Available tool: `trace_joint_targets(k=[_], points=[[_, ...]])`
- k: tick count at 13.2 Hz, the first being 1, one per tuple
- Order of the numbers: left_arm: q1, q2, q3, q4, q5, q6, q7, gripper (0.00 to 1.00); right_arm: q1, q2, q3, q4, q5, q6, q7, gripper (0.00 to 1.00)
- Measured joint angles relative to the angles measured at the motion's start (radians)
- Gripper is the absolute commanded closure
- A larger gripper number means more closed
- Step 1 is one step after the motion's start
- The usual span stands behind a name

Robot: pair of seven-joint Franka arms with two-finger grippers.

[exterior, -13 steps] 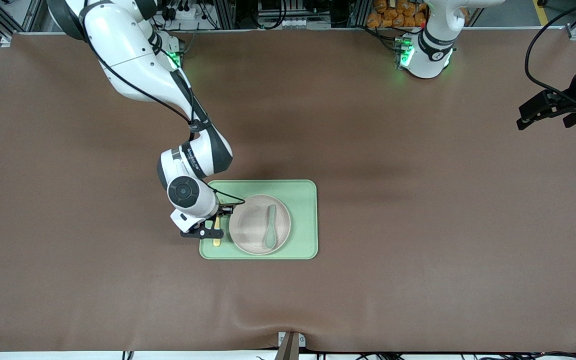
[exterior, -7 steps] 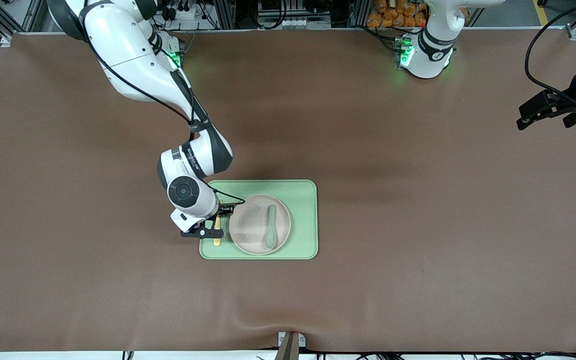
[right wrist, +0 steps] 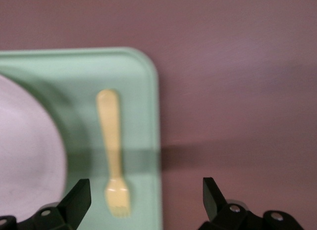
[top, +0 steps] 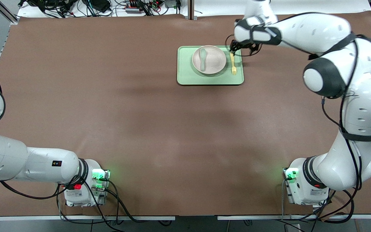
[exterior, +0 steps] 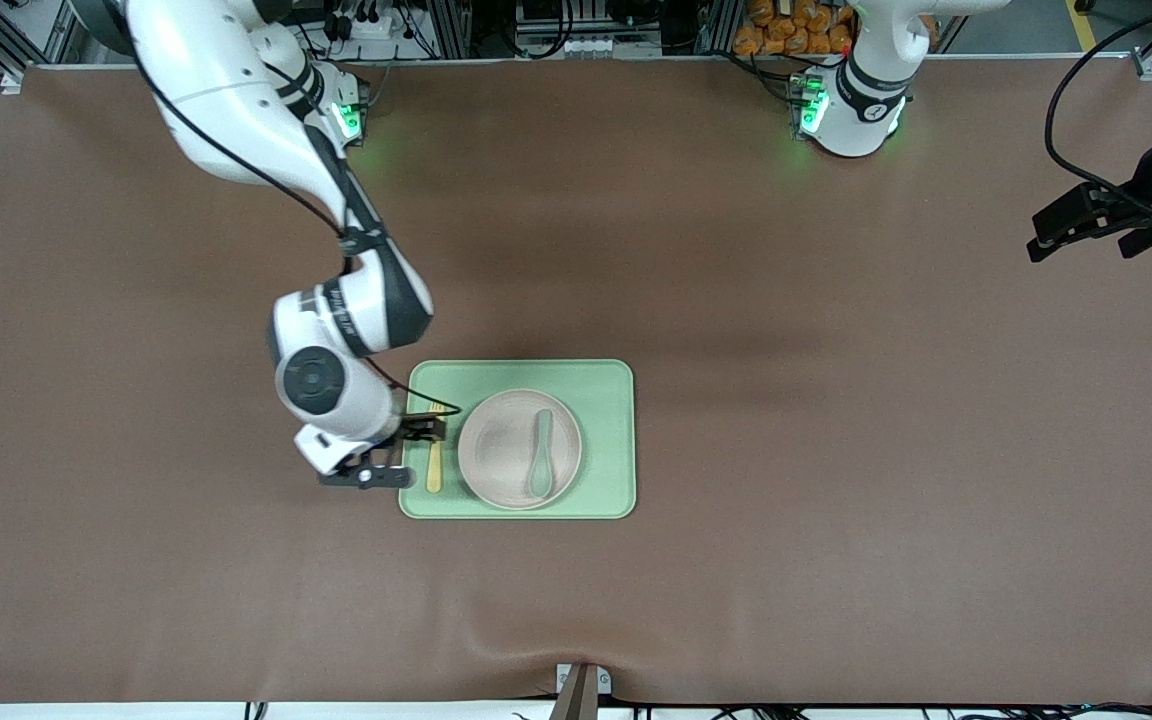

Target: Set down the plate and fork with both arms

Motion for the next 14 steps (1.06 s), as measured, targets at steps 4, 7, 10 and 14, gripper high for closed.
trace_joint_targets(k=[4,7,10,14], points=[[0.0,0.001,0.0,0.0,0.0,0.001,0.0,0.0,-0.167,-0.14,-0.001,0.001,0.0,-0.17,-0.229,0.0],[0.0,0.001,0.0,0.0,0.0,0.002,0.0,0.0,-0.242,-0.262,-0.001,0.005,0.0,-0.335,-0.304,0.0],[0.0,0.001,0.0,0.001,0.0,0.002,0.0,0.0,-0.312,-0.414,-0.001,0.008,-0.008,-0.494,-0.329,0.0],[0.0,0.001,0.0,0.001,-0.001,0.002,0.0,0.0,-0.386,-0.576,0.0,0.009,-0.041,-0.611,-0.369,0.0]])
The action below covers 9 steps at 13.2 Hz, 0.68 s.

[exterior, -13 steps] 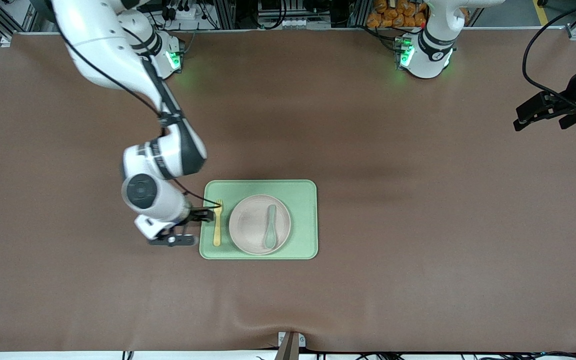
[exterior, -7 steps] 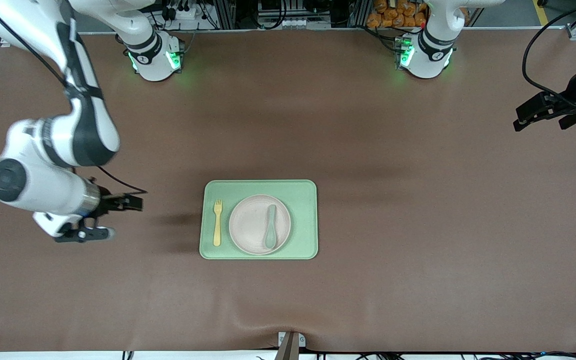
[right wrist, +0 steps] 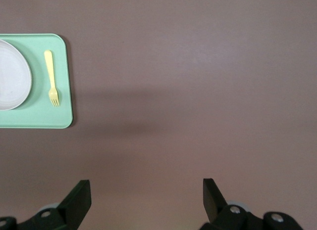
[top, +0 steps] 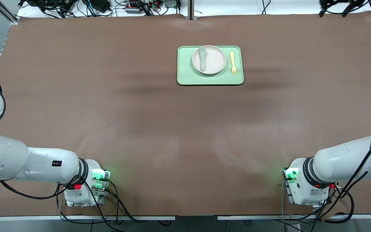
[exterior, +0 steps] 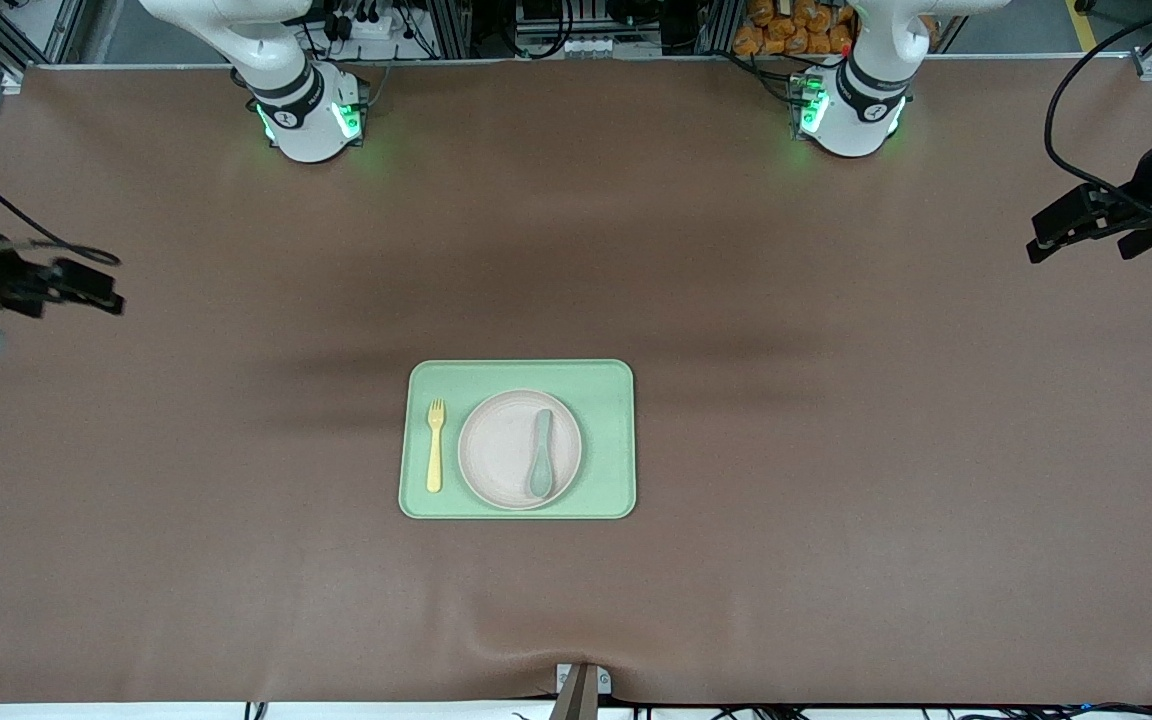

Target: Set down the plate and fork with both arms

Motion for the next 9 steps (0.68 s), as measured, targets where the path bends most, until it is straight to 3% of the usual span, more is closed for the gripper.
trace_joint_targets(k=[9], points=[[0.0,0.0,0.0,0.0,0.0,0.0,0.0,0.0,-0.007,-0.092,0.0,0.001,-0.016,-0.059,-0.001,0.0]])
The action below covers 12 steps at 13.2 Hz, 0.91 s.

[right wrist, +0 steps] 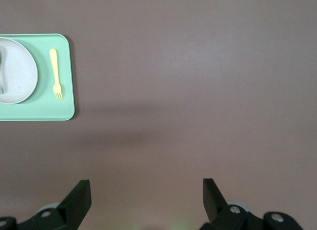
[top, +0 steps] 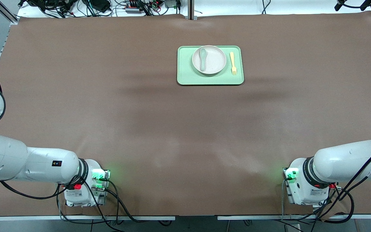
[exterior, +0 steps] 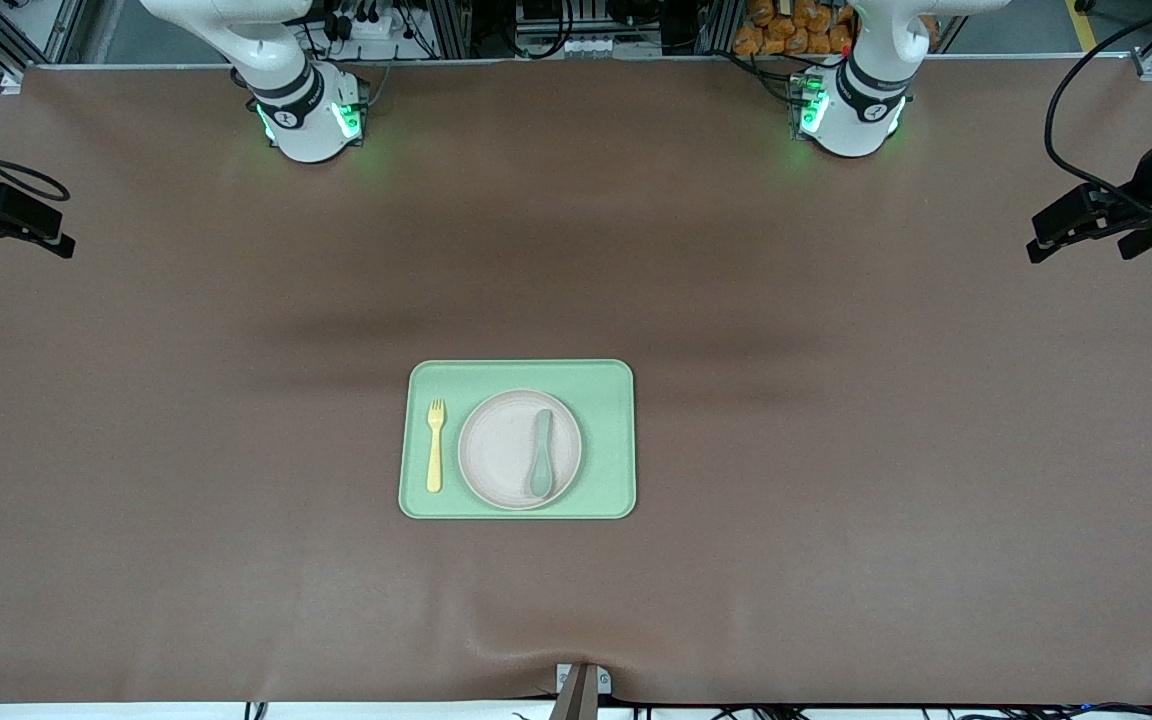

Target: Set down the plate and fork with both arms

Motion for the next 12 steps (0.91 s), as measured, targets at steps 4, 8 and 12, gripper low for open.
trace_joint_targets(k=[4,8,12], points=[[0.0,0.0,0.0,0.0,0.0,0.0,0.0,0.0,0.0,-0.006,-0.003,0.02,-0.009,-0.008,-0.023,0.0],[0.0,0.0,0.0,0.0,0.0,0.0,0.0,0.0,0.0,-0.008,-0.003,0.043,-0.01,-0.049,-0.023,0.0],[0.0,0.0,0.0,0.0,0.0,0.0,0.0,0.0,0.0,-0.008,-0.003,0.057,-0.01,-0.05,-0.018,0.0]])
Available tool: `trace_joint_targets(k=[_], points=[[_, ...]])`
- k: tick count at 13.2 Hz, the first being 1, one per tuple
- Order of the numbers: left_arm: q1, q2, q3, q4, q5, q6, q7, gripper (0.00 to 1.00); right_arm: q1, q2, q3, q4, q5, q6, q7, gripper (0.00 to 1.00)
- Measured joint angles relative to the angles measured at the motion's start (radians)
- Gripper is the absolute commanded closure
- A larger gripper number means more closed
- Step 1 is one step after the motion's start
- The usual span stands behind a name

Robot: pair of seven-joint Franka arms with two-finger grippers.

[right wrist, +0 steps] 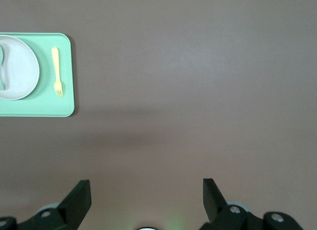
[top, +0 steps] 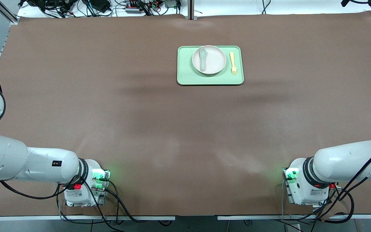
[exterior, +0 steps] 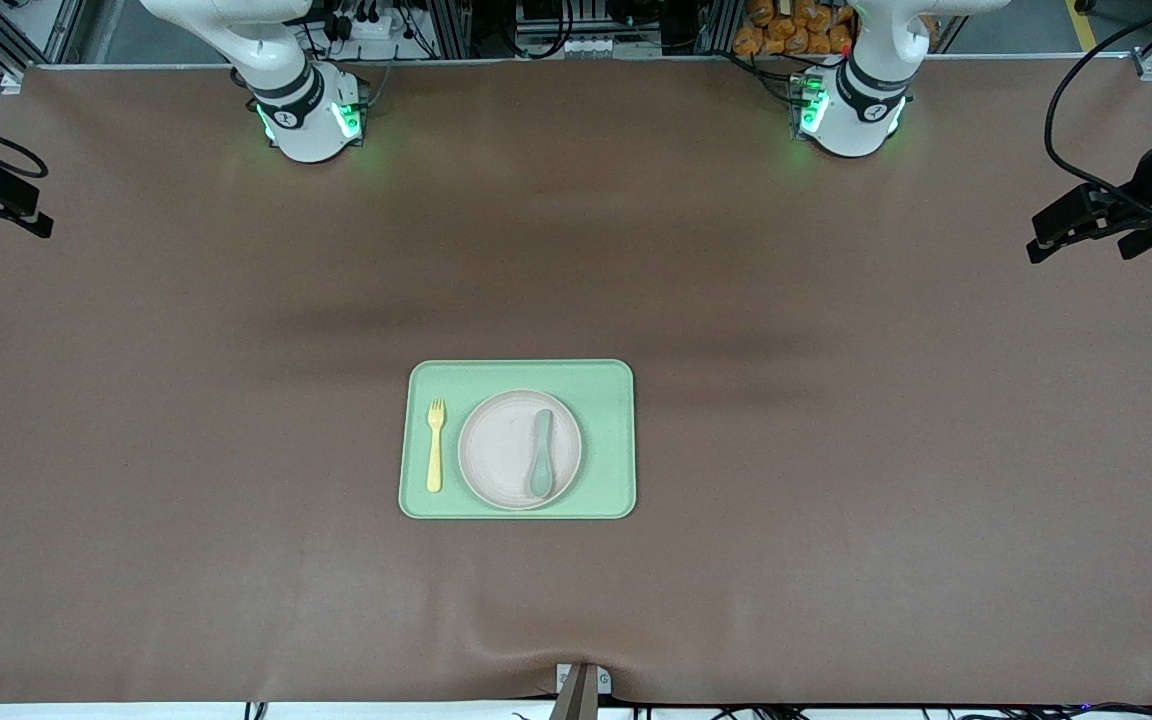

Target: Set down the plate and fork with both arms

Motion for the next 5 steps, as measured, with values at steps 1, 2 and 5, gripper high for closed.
trace_joint_targets(k=[1,2,5], points=[[0.0,0.0,0.0,0.0,0.0,0.0,0.0,0.0,0.0,0.0,0.0,0.006,0.0,0.0,0.005,0.0],[0.0,0.0,0.0,0.0,0.0,0.0,0.0,0.0,0.0,0.0,0.0,0.01,0.0,-0.001,0.006,0.0],[0.0,0.0,0.0,0.0,0.0,0.0,0.0,0.0,0.0,0.0,0.0,0.011,0.0,-0.002,0.007,0.0]])
